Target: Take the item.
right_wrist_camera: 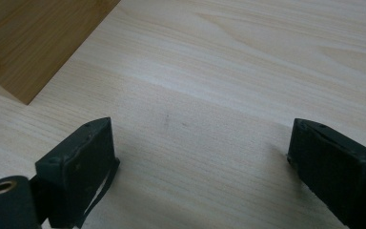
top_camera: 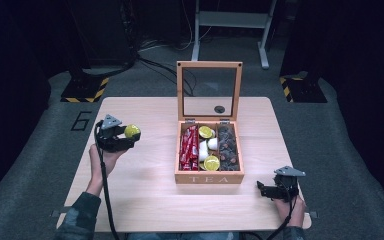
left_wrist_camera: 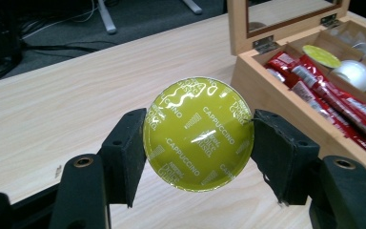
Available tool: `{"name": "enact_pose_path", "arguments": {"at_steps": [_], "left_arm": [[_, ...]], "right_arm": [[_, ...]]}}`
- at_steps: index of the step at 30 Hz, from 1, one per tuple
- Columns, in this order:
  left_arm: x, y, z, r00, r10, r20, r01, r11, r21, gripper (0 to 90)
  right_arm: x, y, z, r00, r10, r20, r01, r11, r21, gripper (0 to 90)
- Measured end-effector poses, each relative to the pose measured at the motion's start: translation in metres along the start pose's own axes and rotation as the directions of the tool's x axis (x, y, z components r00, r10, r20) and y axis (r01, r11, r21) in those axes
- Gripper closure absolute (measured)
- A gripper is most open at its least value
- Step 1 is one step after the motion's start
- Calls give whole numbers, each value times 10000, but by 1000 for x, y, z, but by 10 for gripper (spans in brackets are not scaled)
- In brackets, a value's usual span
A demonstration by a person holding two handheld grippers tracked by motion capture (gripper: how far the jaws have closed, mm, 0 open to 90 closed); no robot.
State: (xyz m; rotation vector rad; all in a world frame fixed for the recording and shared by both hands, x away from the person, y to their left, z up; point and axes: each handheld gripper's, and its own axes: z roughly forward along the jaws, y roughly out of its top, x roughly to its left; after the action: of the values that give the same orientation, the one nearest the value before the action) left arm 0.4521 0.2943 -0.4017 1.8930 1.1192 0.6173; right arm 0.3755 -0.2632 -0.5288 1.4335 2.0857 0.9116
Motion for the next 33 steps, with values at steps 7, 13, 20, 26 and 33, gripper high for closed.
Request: {"name": "enact_pose_path", "arguments": {"at_steps": [7, 13, 20, 26, 33], "left_arm": [[6, -10, 4, 9996, -273, -96, 275, 9995, 179, 385], [13, -20, 12, 9982, -589, -146, 594, 9976, 346, 385], [20, -36, 23, 9951, -941, -293, 959, 9931, 678, 385], [21, -46, 33, 9940, -1058, -266, 1080, 9891, 1005, 385], [26, -62, 47, 9891, -1442, -293, 1468, 9805, 1307, 385]], "right_arm": [[0, 0, 0, 10000, -22, 0, 22, 10000, -8, 79], [0, 0, 0, 10000, -1, 3, 1, 10000, -2, 79], [0, 0, 0, 10000, 26, 8, -26, 10000, -9, 79], [0, 0, 0, 10000, -32, 4, 32, 10000, -7, 79], [0, 0, 0, 10000, -1, 4, 1, 10000, -1, 79]]}}
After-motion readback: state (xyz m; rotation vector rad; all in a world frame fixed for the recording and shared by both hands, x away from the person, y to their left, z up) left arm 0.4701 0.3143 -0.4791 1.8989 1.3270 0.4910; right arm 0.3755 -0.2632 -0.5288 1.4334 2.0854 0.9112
